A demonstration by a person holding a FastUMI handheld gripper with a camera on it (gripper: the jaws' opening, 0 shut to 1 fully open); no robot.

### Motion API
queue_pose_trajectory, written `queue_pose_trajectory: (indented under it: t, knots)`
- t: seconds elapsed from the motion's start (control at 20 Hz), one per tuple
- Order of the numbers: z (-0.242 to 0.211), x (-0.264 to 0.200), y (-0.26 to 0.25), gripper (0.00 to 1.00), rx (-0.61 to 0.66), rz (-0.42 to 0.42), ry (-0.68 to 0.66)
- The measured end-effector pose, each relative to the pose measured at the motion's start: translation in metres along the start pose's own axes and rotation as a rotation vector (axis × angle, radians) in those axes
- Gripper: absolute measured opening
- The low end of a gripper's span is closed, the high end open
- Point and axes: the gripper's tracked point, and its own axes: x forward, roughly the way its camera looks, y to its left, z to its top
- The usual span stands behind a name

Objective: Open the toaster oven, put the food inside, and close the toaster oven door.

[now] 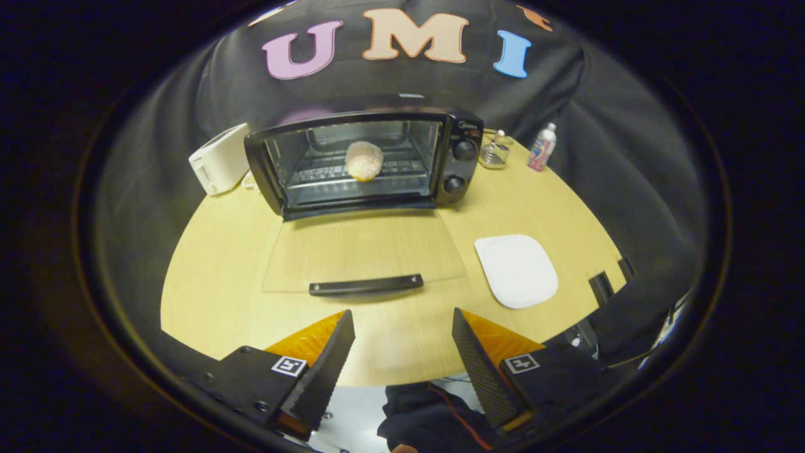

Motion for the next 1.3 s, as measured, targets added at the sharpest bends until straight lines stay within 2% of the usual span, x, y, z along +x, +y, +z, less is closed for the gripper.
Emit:
queue_pose_trajectory:
  t: [0.3, 0.5, 1.3]
  knots:
    - [-0.043, 0.013, -0.001, 0.98, 0.004, 0.007, 0.135]
    - [-0.051, 0.028, 0.005, 0.98, -0.004, 0.027, 0.192]
    - [-0.012, 0.083, 0.018, 0.98, -0.054, 0.076, 0.177]
